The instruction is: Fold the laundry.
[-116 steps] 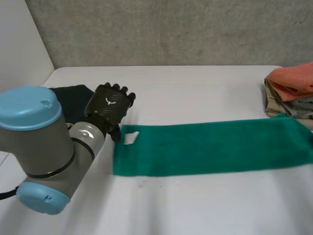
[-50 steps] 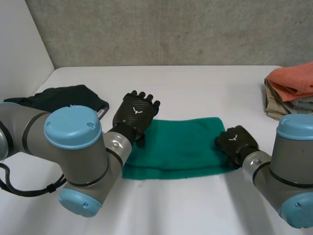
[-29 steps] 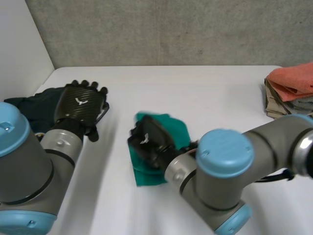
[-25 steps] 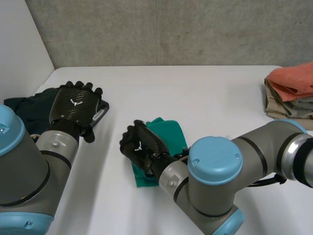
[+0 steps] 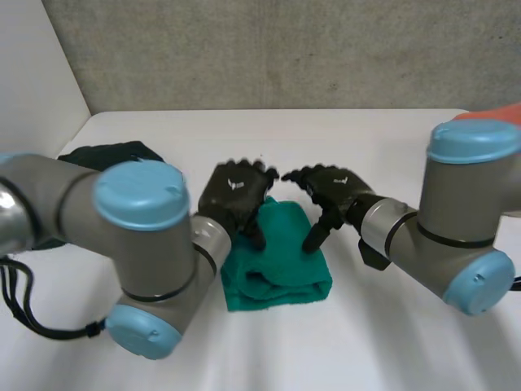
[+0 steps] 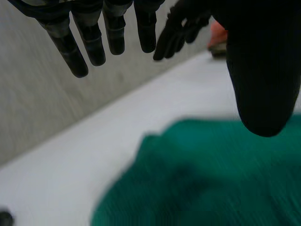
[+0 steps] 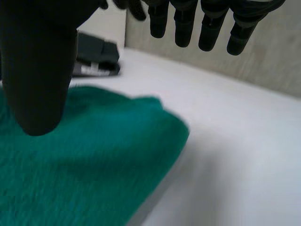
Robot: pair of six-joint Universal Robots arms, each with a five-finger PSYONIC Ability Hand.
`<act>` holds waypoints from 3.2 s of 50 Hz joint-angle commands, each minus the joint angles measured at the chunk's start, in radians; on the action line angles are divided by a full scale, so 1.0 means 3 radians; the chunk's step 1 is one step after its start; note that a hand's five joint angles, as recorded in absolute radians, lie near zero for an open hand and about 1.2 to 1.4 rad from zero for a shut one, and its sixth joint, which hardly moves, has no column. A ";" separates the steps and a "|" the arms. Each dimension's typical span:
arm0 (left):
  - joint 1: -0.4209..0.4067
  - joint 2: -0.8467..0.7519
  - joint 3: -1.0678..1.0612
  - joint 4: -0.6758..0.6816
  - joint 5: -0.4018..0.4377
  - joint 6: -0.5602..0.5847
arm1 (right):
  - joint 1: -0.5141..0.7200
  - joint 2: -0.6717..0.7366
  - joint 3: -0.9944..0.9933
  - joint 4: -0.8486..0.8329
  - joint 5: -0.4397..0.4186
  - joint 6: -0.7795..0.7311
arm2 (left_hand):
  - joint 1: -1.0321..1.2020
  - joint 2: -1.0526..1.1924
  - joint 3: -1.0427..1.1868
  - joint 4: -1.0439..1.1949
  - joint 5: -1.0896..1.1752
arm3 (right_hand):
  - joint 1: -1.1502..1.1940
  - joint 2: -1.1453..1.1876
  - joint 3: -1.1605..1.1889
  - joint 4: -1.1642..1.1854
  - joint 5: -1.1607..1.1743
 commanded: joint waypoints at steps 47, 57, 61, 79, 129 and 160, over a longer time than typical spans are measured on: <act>0.0386 0.0573 0.0018 -0.0423 0.0684 0.0407 | 0.0602 -0.0042 0.1663 -0.2040 0.0261 -0.1594 | -0.0072 0.0001 -0.0020 0.0014 0.0043 | 0.0550 0.0607 0.0614 0.0624 0.0577; 0.0360 0.0573 -0.0002 -0.0423 0.0684 0.0407 | 0.0602 0.0137 0.1438 -0.2112 0.0271 -0.1758 | -0.0072 0.0001 -0.0020 0.0014 0.0043 | 0.0892 0.0949 0.0957 0.0966 0.0920; 0.0360 0.0573 -0.0007 -0.0423 0.0689 0.0407 | 0.0602 0.0147 0.1361 -0.2117 0.0271 -0.1743 | -0.0072 0.0001 -0.0020 0.0014 0.0043 | 0.0932 0.0988 0.0996 0.1005 0.0959; 0.0376 0.0578 -0.0115 -0.0412 0.0694 0.0392 | 0.0597 0.0367 0.1136 -0.2071 0.0281 -0.1733 | -0.0072 0.0001 -0.0020 0.0014 0.0043 | 0.2401 0.2457 0.2465 0.2474 0.2428; 0.0294 0.0721 -0.0084 -0.0392 0.0705 0.0269 | -0.1086 0.0076 -0.0106 -0.1186 -0.0333 -0.1098 | -0.0102 -0.0028 -0.0050 -0.0015 0.0014 | 0.3874 0.3930 0.3938 0.3948 0.3901; 0.0253 0.0701 -0.0151 -0.0387 0.0710 0.0269 | -0.1433 -0.0599 0.1131 -0.0695 0.0025 -0.2019 | -0.0121 -0.0048 -0.0069 -0.0035 -0.0006 | 0.3874 0.3930 0.3938 0.3948 0.3901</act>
